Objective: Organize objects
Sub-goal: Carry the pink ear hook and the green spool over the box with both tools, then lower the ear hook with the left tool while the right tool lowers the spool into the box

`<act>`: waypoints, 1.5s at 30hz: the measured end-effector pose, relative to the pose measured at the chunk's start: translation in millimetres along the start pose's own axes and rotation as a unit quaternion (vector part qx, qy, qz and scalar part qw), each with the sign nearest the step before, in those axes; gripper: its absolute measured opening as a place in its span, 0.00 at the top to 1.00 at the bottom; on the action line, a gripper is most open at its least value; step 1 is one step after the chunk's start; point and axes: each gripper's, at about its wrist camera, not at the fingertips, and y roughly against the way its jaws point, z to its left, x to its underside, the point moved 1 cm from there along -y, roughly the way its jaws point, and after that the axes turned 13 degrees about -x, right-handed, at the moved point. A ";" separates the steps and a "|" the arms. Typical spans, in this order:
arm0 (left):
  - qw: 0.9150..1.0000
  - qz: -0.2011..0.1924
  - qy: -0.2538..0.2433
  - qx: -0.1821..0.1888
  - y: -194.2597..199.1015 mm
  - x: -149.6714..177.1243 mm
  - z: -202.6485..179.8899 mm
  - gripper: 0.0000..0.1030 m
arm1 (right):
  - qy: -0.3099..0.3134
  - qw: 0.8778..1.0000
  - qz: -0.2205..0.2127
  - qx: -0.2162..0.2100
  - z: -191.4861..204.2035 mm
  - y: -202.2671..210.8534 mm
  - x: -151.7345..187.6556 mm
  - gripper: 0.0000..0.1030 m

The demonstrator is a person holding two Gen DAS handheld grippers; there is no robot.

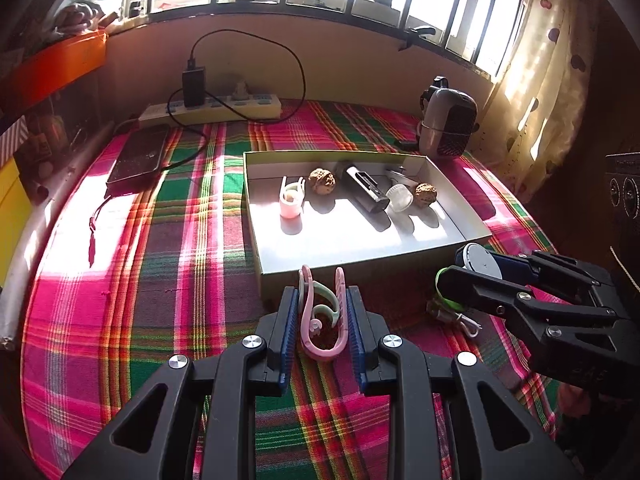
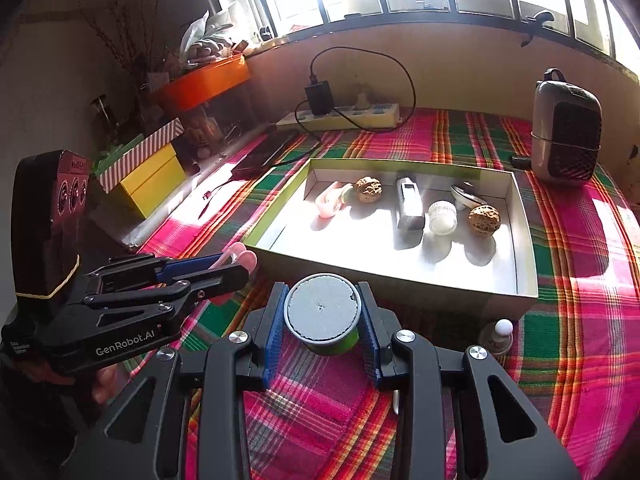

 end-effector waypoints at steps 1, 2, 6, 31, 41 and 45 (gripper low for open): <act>1.000 -0.001 -0.001 0.002 -0.7 -2.2 -0.7 0.79 | 0.002 1.000 -0.003 0.003 -0.6 1.0 -3.4 0.66; 1.000 0.000 -0.001 0.003 -1.7 -4.3 -1.4 0.79 | 0.002 1.000 -0.006 0.005 -1.7 1.9 -7.1 0.66; 1.000 0.000 0.000 0.005 -7.8 -13.2 -3.3 0.79 | -0.001 1.000 -0.017 0.014 -10.7 2.5 -23.7 0.66; 0.999 0.037 -0.002 -0.009 -74.5 -45.5 -12.8 0.79 | -0.034 0.999 0.026 -0.013 -73.9 -78.5 -85.0 0.66; 0.999 0.039 -0.017 -0.013 -83.8 -48.5 -17.8 0.79 | -0.038 0.998 0.050 -0.025 -79.6 -98.8 -80.9 0.66; 0.999 0.039 -0.020 -0.015 -85.0 -48.7 -17.6 0.79 | -0.040 0.997 0.055 -0.023 -82.1 -103.6 -81.2 0.66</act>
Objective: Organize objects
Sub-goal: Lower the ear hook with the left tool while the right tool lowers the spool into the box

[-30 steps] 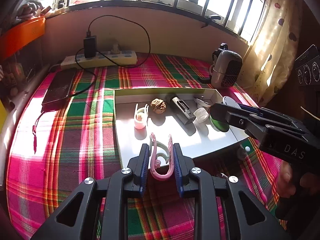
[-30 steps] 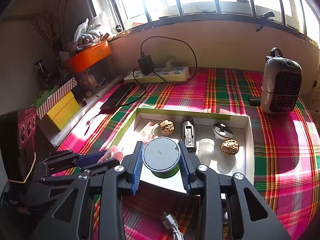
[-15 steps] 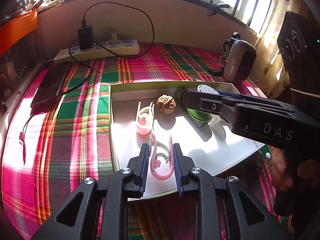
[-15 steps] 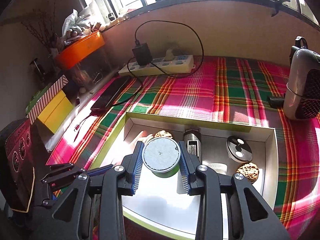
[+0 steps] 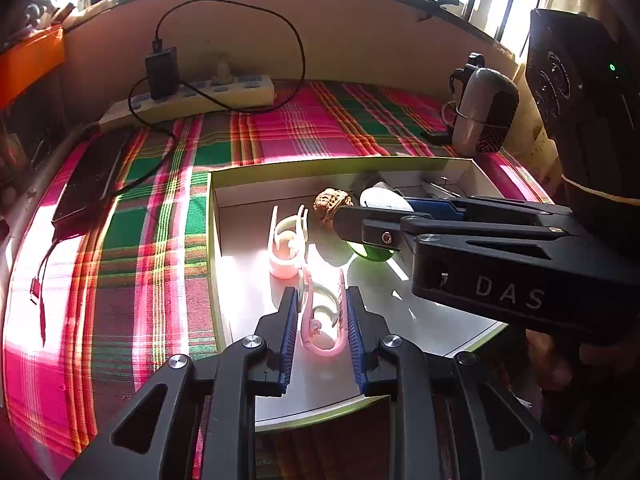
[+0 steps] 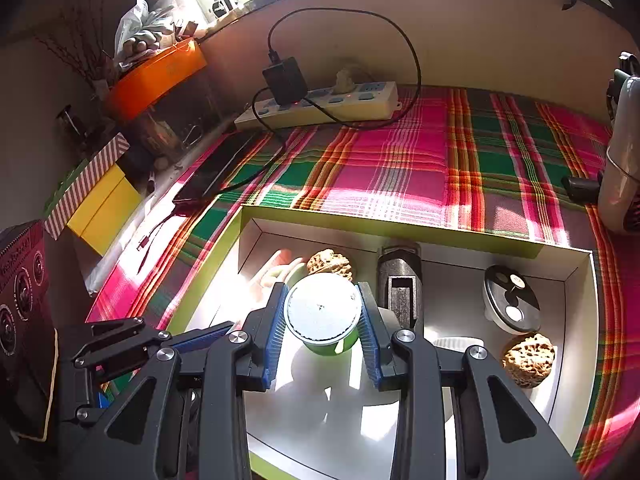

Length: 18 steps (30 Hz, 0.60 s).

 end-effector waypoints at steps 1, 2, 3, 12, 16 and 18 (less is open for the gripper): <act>1.000 0.000 -0.001 -0.001 -0.4 -0.1 -0.1 0.79 | -0.001 1.000 0.001 0.000 -0.6 -1.1 -0.6 0.66; 1.000 0.000 -0.002 -0.001 -0.9 -0.5 -0.3 0.79 | 0.000 1.000 0.002 0.000 -0.8 -2.2 -1.0 0.66; 1.000 0.000 -0.002 -0.002 -0.9 -0.7 -0.5 0.79 | 0.000 1.000 0.003 0.000 -0.8 -3.3 -1.4 0.66; 1.000 -0.001 -0.006 -0.006 -1.3 -2.5 -3.6 0.79 | 0.007 1.000 0.013 -0.002 -0.6 -12.5 -1.2 0.66; 1.000 -0.002 -0.008 -0.009 -2.5 -3.0 -6.3 0.79 | 0.008 1.000 0.011 -0.004 -1.2 -13.3 -1.4 0.66; 1.000 -0.002 -0.010 -0.012 -3.6 -4.0 -8.0 0.79 | 0.011 1.000 0.011 -0.002 -0.5 -14.2 -1.9 0.66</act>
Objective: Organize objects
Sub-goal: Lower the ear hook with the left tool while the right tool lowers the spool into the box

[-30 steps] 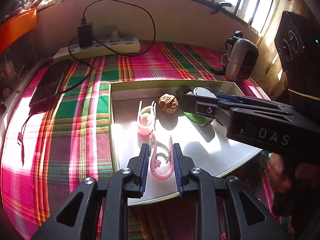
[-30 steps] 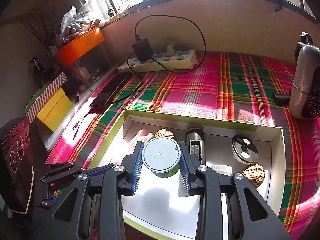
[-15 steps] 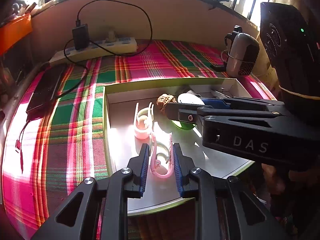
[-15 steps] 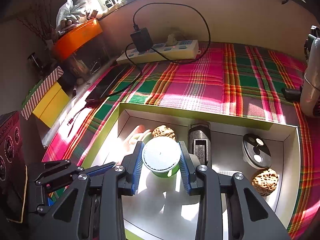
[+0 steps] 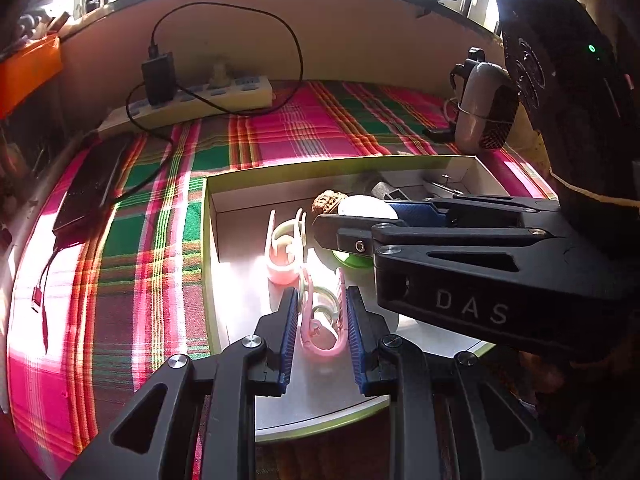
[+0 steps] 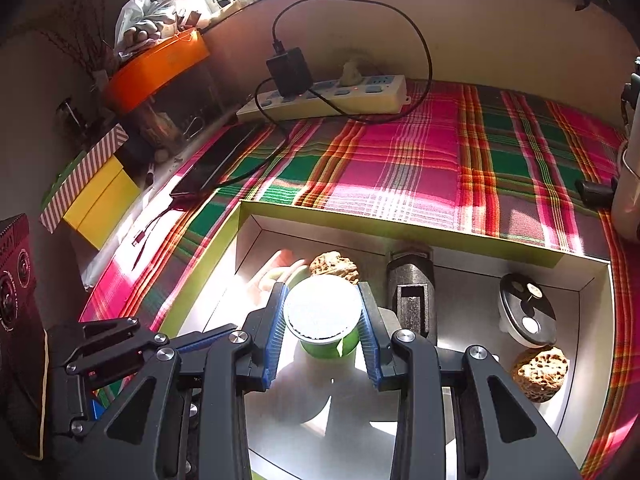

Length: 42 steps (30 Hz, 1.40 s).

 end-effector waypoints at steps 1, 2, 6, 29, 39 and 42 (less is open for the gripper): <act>1.000 -0.001 0.000 0.000 -0.5 -0.3 -0.3 0.79 | 0.002 1.000 0.000 0.002 0.5 -0.5 -0.4 0.66; 1.000 -0.001 0.000 -0.001 -0.9 -0.6 -0.6 0.79 | 0.003 1.000 -0.001 0.003 1.1 -0.8 -0.6 0.66; 1.000 -0.001 -0.003 -0.004 -1.8 -1.3 -1.2 0.79 | 0.007 1.000 -0.001 0.004 1.0 -2.2 -1.2 0.66; 1.000 0.002 -0.014 -0.018 -4.5 -2.4 -1.9 0.79 | -0.001 1.000 -0.007 0.001 -3.1 -1.7 -1.6 0.66; 1.000 0.002 -0.015 -0.020 -5.1 -1.9 -1.7 0.78 | -0.004 1.000 -0.008 0.003 -3.2 -1.6 -1.6 0.66; 1.000 0.002 -0.018 -0.022 -5.1 -1.8 -2.0 0.78 | -0.004 1.000 -0.008 0.003 -2.3 -1.4 -1.2 0.65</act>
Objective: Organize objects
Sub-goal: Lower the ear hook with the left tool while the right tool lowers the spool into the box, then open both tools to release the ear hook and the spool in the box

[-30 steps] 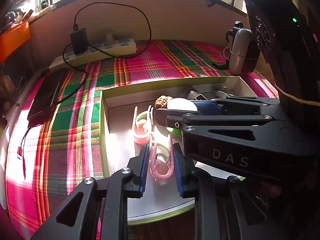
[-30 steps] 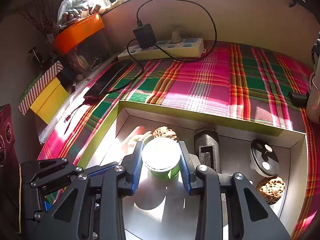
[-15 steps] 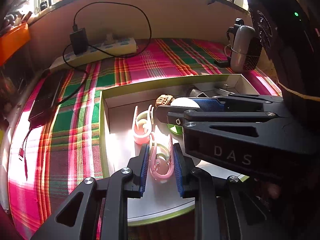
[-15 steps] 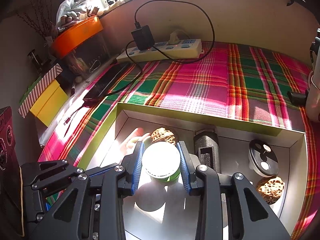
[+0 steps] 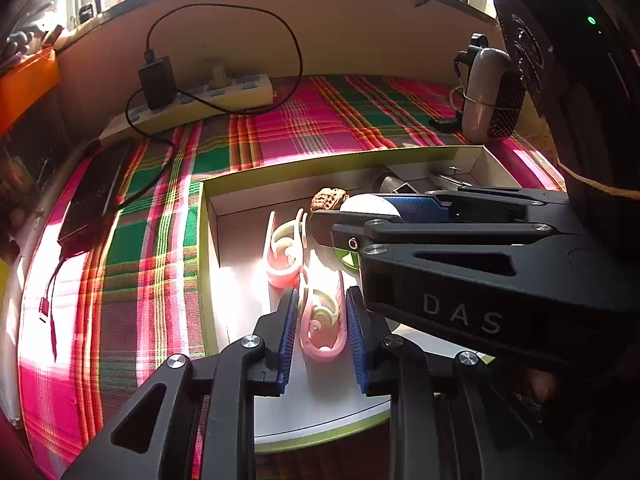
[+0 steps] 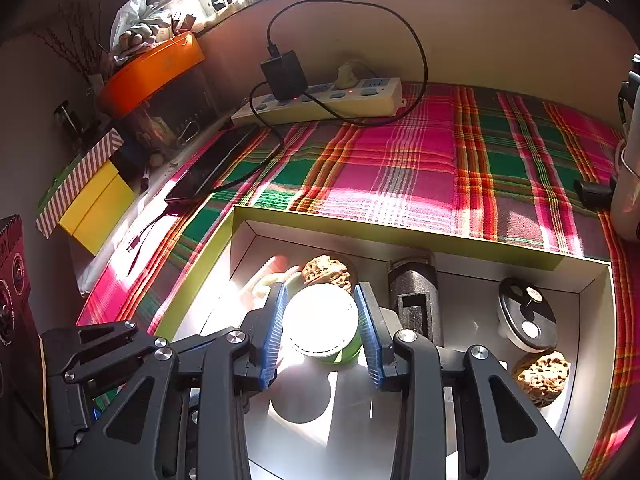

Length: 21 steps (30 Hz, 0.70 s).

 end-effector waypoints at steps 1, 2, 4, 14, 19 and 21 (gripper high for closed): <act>1.000 0.000 -0.001 -0.001 -0.1 0.1 0.3 0.78 | -0.001 1.000 0.000 0.000 0.1 -0.1 0.1 0.64; 1.000 0.000 -0.001 0.000 -0.1 0.4 0.3 0.78 | -0.002 1.000 -0.001 0.000 0.2 0.0 0.0 0.64; 1.000 0.000 -0.001 -0.001 0.0 0.6 0.4 0.77 | -0.003 1.000 -0.001 0.000 0.3 -0.1 -0.3 0.63; 1.000 0.001 0.002 0.003 1.6 2.6 0.6 0.73 | -0.007 1.000 -0.005 0.003 0.2 3.6 -1.3 0.57; 1.000 0.000 0.006 0.005 4.3 5.0 2.3 0.71 | -0.011 1.000 -0.011 0.001 2.0 8.3 -1.9 0.57; 1.000 0.000 0.007 0.005 6.4 5.7 2.0 0.71 | -0.011 1.000 -0.013 0.002 3.2 10.3 -1.9 0.57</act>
